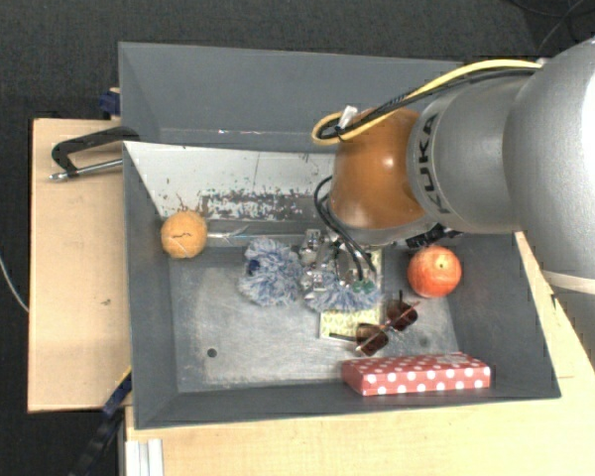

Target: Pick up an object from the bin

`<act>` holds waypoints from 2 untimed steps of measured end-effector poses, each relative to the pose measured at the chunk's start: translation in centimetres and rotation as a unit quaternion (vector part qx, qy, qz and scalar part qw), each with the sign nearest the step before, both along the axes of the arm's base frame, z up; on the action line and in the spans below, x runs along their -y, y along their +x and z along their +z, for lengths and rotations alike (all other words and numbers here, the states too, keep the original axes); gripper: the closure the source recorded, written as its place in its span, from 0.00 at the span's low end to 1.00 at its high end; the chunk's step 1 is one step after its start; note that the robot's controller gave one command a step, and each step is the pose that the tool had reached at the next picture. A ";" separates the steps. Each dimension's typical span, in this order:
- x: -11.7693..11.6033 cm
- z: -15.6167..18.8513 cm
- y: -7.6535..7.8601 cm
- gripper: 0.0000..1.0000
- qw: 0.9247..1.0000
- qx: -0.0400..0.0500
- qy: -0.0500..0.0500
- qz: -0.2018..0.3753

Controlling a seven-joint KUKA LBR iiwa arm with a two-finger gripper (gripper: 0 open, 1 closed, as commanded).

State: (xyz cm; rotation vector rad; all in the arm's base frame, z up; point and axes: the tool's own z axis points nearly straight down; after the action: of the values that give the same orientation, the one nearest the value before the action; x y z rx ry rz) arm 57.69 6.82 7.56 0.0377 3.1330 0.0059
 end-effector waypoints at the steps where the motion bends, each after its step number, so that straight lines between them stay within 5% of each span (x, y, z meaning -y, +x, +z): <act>1: 0.1 11.3 0.5 1.00 0.999 -0.002 -0.001 0.044; 2: 0.1 11.3 0.5 1.00 0.999 -0.002 -0.001 0.044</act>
Offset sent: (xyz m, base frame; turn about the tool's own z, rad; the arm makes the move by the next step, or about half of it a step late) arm 0.0000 0.0000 0.0000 0.0000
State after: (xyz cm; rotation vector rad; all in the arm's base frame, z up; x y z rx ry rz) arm 58.16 6.75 18.86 -0.1003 3.1356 0.0020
